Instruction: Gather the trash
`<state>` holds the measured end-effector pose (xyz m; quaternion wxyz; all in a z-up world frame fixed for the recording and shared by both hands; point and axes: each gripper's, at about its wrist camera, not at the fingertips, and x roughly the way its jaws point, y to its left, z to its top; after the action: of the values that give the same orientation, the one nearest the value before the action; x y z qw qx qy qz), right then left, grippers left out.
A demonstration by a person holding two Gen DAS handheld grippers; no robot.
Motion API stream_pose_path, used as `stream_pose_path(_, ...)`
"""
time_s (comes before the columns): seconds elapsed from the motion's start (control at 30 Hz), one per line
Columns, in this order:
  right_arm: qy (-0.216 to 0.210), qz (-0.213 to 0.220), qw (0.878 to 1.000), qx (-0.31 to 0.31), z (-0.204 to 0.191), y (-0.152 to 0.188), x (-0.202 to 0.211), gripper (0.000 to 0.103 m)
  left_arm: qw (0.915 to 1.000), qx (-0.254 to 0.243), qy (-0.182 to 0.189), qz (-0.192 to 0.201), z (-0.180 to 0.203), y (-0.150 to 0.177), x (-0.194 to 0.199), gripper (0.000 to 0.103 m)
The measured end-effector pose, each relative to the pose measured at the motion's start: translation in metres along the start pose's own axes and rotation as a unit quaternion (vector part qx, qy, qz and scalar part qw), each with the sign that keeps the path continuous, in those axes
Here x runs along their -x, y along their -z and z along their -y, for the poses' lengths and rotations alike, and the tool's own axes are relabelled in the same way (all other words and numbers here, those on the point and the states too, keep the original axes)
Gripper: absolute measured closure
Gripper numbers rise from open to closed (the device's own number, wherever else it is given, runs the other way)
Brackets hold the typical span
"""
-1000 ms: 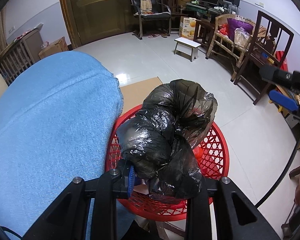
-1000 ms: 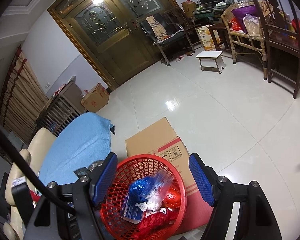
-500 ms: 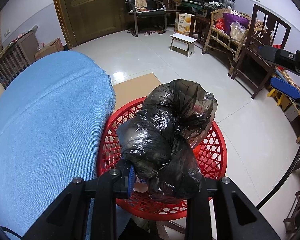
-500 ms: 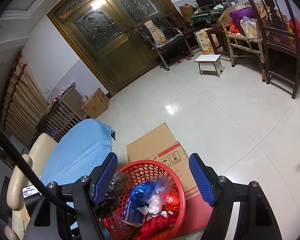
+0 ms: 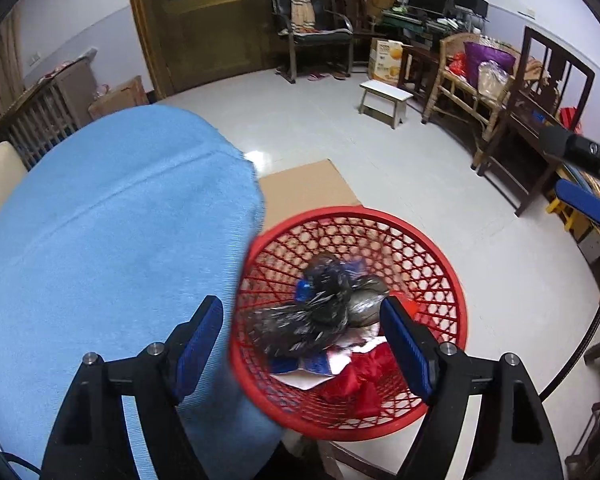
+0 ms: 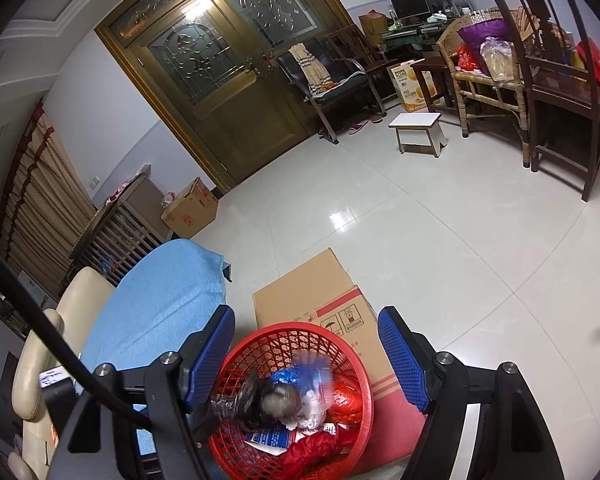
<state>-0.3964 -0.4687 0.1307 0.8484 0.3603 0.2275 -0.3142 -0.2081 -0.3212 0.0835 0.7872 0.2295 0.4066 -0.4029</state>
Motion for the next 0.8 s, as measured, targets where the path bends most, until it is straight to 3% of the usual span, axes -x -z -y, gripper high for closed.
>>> stream_pose_path(0.4,0.012,-0.034,0.998,0.056,-0.058,0.030,-0.012,0.025,0.9946,0.080,-0.036,0.056,-0.079,0.010,0.043,0.022)
stream_pose_path(0.57,0.019,-0.053,0.995,0.083,-0.087,0.057,-0.017,0.025,0.9892,0.114,-0.054,0.075,-0.115,0.025,0.059,0.021)
stream_pose_path(0.63,0.025,-0.056,0.994,0.094,-0.099,0.069,-0.018,0.020,0.9869,0.126,-0.062,0.079,-0.129,0.033,0.066,0.018)
stream_pose_path(0.8,0.059,-0.070,0.989,0.118,-0.121,0.108,-0.023,0.018,0.9835,0.148,-0.056,0.088,-0.154,0.048,0.077,0.017)
